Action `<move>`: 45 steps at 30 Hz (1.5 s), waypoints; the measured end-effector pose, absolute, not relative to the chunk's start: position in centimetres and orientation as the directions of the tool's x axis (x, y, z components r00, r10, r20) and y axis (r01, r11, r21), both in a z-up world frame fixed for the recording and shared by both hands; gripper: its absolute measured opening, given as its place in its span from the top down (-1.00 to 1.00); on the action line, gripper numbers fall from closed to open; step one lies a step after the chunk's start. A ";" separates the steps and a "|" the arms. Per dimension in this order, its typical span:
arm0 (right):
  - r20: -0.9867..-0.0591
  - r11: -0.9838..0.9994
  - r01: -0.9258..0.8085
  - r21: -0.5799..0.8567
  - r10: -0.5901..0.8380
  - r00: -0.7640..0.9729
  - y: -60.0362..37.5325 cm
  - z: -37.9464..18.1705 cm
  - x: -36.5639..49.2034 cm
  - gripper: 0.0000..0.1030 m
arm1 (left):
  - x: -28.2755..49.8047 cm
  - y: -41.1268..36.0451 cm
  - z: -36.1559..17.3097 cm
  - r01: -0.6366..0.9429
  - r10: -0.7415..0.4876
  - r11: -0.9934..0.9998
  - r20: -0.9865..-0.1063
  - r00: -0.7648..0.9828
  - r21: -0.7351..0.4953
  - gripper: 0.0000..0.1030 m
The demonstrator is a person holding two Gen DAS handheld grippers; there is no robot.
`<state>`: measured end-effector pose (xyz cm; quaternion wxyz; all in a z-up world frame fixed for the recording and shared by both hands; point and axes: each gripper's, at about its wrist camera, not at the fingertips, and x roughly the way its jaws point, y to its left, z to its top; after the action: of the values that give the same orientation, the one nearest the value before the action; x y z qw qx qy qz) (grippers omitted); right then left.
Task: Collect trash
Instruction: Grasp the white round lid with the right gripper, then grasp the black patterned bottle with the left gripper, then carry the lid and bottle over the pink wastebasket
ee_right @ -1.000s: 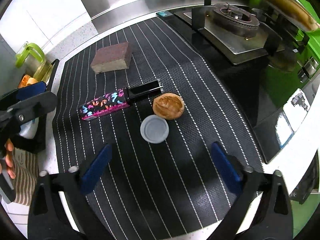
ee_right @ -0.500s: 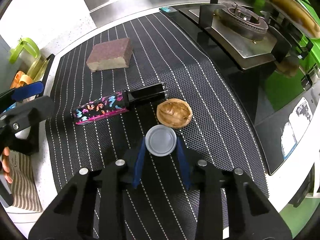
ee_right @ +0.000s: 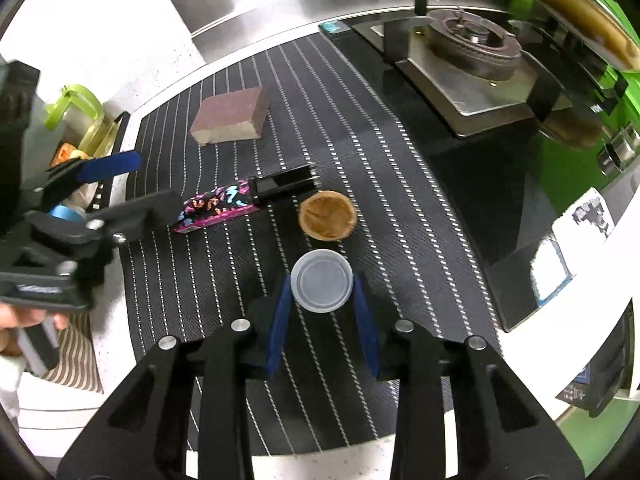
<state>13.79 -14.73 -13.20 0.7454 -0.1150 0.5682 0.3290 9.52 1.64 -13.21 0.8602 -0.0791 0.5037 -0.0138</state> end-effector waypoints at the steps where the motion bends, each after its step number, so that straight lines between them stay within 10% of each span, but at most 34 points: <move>1: -0.921 0.759 -0.618 0.205 0.363 0.139 -15.1 -13.1 14.0 0.38 | 9.7 1.5 -13.4 -0.045 -0.104 0.988 -0.865 0.491 -0.145 -0.86; 5: -0.916 0.770 -0.596 0.226 0.376 0.138 -16.4 -12.7 14.9 0.38 | 10.6 0.9 -14.7 -0.003 -0.108 0.992 -0.866 0.488 -0.126 -0.81; 10: -0.915 0.779 -0.582 0.234 0.378 0.139 -17.1 -12.7 15.7 0.38 | 11.5 -0.1 -16.3 0.026 -0.097 0.995 -0.891 0.444 -0.095 -0.06; 18: -0.913 0.781 -0.575 0.244 0.384 0.134 -17.2 -13.0 16.3 0.38 | 11.8 -0.6 -16.9 0.047 -0.112 0.994 -0.898 0.426 -0.102 0.36; 45: -0.846 0.844 -0.462 0.273 0.439 0.302 -22.2 -6.8 8.9 0.38 | 6.2 -4.9 -7.8 0.177 -0.257 0.965 -0.835 0.487 -0.194 0.55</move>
<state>8.94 -22.22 -6.78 0.8068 -0.0109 0.5205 0.2792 6.19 -4.85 -7.80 0.8613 -0.0410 0.4906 -0.1261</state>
